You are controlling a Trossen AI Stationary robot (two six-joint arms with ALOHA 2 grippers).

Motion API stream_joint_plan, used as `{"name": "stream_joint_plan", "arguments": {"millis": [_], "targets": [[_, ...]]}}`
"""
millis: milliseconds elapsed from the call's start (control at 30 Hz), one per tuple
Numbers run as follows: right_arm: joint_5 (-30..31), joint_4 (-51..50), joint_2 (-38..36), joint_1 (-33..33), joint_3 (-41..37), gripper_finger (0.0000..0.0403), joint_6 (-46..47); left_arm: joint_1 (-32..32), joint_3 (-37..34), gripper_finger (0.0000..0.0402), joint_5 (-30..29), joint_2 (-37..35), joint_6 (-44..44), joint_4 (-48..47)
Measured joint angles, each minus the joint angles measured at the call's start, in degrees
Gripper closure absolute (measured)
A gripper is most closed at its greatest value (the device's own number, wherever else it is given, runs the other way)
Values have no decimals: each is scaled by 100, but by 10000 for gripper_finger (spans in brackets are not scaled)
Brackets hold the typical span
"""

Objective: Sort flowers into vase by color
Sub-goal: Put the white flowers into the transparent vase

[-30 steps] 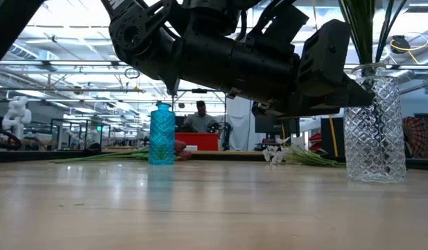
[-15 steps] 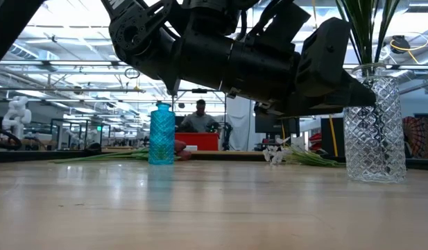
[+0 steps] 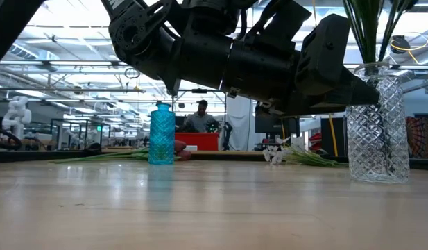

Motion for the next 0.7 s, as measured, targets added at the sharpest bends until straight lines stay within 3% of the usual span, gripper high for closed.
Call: {"name": "stream_joint_plan", "arguments": {"millis": [167, 333, 700], "targets": [[-28, -191, 6, 22, -1, 108, 11, 0, 0, 153, 0, 0, 0, 0], [-279, -205, -72, 285, 1, 101, -224, 0, 0, 153, 2, 0, 0, 0], [-404, -1156, -183, 618, -1, 95, 892, 0, 0, 153, 4, 0, 2, 0]]}}
